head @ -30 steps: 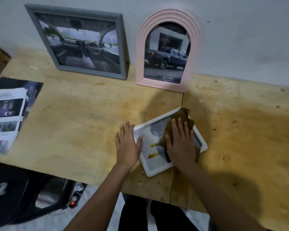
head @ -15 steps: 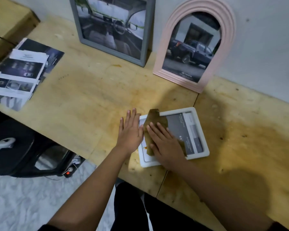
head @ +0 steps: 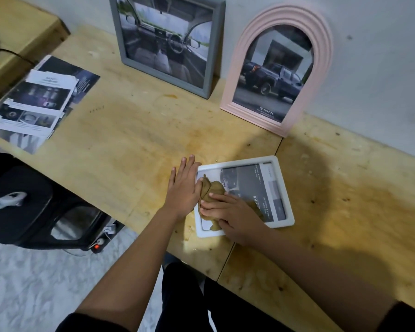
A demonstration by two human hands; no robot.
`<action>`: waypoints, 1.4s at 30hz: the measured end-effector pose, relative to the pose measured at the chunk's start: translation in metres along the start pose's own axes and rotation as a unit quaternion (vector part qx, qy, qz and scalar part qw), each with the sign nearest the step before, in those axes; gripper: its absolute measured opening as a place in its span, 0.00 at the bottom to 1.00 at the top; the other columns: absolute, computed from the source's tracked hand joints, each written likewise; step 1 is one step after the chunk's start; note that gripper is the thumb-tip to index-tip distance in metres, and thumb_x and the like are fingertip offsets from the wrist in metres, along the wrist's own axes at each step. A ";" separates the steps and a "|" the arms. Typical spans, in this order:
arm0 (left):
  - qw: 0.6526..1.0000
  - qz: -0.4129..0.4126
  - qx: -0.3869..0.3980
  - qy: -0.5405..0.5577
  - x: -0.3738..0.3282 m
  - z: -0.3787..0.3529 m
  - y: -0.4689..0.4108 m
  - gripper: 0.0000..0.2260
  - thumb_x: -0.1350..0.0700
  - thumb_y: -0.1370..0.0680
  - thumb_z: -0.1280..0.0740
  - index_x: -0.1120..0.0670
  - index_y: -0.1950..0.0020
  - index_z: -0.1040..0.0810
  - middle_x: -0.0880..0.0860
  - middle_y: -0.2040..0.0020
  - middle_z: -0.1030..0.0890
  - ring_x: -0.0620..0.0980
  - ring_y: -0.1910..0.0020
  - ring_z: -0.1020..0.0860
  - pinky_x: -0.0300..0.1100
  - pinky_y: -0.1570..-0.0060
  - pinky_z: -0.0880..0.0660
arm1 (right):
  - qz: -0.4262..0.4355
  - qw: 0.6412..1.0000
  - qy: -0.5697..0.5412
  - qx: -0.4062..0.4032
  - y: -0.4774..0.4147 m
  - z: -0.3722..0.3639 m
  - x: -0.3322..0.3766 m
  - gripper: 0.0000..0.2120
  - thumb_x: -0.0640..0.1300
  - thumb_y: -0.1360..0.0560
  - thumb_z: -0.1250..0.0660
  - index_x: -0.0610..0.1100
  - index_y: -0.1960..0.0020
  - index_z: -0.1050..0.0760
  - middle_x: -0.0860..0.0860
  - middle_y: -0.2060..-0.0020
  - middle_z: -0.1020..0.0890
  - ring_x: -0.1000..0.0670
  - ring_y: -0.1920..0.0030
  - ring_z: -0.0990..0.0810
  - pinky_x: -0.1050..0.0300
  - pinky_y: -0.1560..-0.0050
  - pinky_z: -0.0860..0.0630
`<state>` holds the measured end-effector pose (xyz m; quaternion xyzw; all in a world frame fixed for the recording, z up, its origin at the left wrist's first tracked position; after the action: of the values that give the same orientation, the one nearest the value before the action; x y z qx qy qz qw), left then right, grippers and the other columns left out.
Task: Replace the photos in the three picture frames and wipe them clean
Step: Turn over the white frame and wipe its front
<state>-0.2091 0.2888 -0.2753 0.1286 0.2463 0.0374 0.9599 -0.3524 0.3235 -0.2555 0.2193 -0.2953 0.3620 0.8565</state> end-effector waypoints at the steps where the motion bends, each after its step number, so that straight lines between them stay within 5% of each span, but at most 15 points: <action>1: 1.000 -0.001 -0.003 0.000 0.000 0.000 0.000 0.20 0.52 0.17 0.51 0.51 0.25 0.45 0.48 0.22 0.53 0.46 0.23 0.59 0.47 0.27 0.62 | 0.012 1.000 -0.001 0.015 0.000 0.001 -0.001 0.26 0.47 0.28 0.54 0.49 0.37 0.24 0.56 0.35 0.25 0.54 0.29 0.36 0.58 0.29 0.51; 6: 1.000 -0.006 -0.008 0.016 0.000 0.001 0.000 0.20 0.51 0.17 0.50 0.51 0.25 0.44 0.48 0.22 0.52 0.46 0.23 0.58 0.47 0.27 0.62 | 0.067 0.995 -0.013 0.074 0.000 0.014 -0.006 0.23 0.46 0.30 0.49 0.49 0.47 0.18 0.57 0.42 0.19 0.55 0.33 0.30 0.54 0.32 0.41; 12: 1.000 -0.006 -0.017 0.017 0.000 0.001 0.001 0.20 0.51 0.17 0.50 0.51 0.25 0.44 0.48 0.22 0.52 0.46 0.23 0.58 0.47 0.27 0.62 | 0.070 0.997 -0.027 0.021 0.013 0.026 -0.021 0.15 0.43 0.30 0.36 0.53 0.47 0.19 0.62 0.45 0.19 0.63 0.35 0.30 0.59 0.32 0.37; 20: 1.000 -0.004 -0.015 0.019 0.000 0.000 0.000 0.21 0.51 0.18 0.50 0.50 0.25 0.44 0.47 0.22 0.53 0.45 0.23 0.59 0.46 0.27 0.63 | 0.014 0.995 0.034 -0.097 0.046 0.039 -0.041 0.15 0.42 0.30 0.39 0.50 0.49 0.17 0.60 0.48 0.18 0.56 0.40 0.23 0.54 0.44 0.25; 26: 1.000 -0.005 -0.014 0.020 0.001 -0.001 -0.001 0.21 0.50 0.18 0.50 0.50 0.25 0.44 0.47 0.22 0.52 0.45 0.23 0.59 0.47 0.27 0.62 | -0.057 0.974 0.170 -0.137 0.063 0.063 -0.042 0.14 0.42 0.34 0.39 0.48 0.54 0.18 0.54 0.52 0.15 0.47 0.49 0.18 0.57 0.54 0.27; 30: 1.000 -0.003 -0.013 0.021 0.001 0.000 -0.001 0.21 0.51 0.18 0.50 0.50 0.25 0.44 0.48 0.22 0.52 0.45 0.23 0.59 0.47 0.27 0.62 | -0.179 0.955 0.189 -0.140 0.051 0.077 -0.043 0.12 0.37 0.31 0.35 0.45 0.48 0.21 0.49 0.47 0.18 0.44 0.49 0.23 0.49 0.50 0.27; 33: 1.000 -0.004 -0.009 0.026 0.001 0.000 0.000 0.21 0.50 0.18 0.50 0.50 0.25 0.44 0.47 0.22 0.53 0.45 0.23 0.59 0.47 0.26 0.62 | -0.096 0.964 0.176 -0.174 0.033 0.065 -0.002 0.14 0.40 0.32 0.36 0.46 0.48 0.21 0.49 0.48 0.18 0.43 0.50 0.22 0.48 0.50 0.25; 36: 1.000 -0.007 -0.011 0.019 0.001 0.001 0.000 0.21 0.50 0.18 0.50 0.50 0.25 0.43 0.47 0.22 0.52 0.45 0.23 0.58 0.48 0.26 0.61 | -0.004 0.980 0.169 -0.109 0.013 0.017 0.042 0.18 0.43 0.32 0.36 0.48 0.42 0.23 0.50 0.44 0.20 0.46 0.47 0.22 0.48 0.48 0.24; 39: 1.000 -0.008 -0.012 0.019 0.001 0.002 0.000 0.20 0.50 0.18 0.50 0.50 0.25 0.43 0.47 0.22 0.52 0.46 0.23 0.58 0.48 0.26 0.61 | -0.016 0.982 0.151 -0.109 0.005 -0.005 0.046 0.18 0.47 0.29 0.41 0.50 0.42 0.23 0.51 0.43 0.21 0.47 0.49 0.22 0.49 0.52 0.22; 42: 1.000 -0.010 -0.005 0.025 0.001 0.002 -0.001 0.21 0.51 0.18 0.49 0.50 0.25 0.43 0.48 0.22 0.52 0.46 0.23 0.58 0.48 0.26 0.61 | -0.064 0.976 0.159 -0.137 0.015 0.014 0.016 0.14 0.44 0.29 0.36 0.47 0.43 0.22 0.48 0.45 0.22 0.46 0.51 0.22 0.51 0.53 0.21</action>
<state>-0.2071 0.2876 -0.2741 0.1206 0.2715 0.0320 0.9543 -0.3592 0.3327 -0.2319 0.0580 -0.1878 0.2923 0.9359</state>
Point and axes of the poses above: each hand's wrist, its own y-axis away from the middle knuckle, its own z-axis out of the back of the hand, x = y × z, the point moved 5 cm from there along -y, towards the middle knuckle
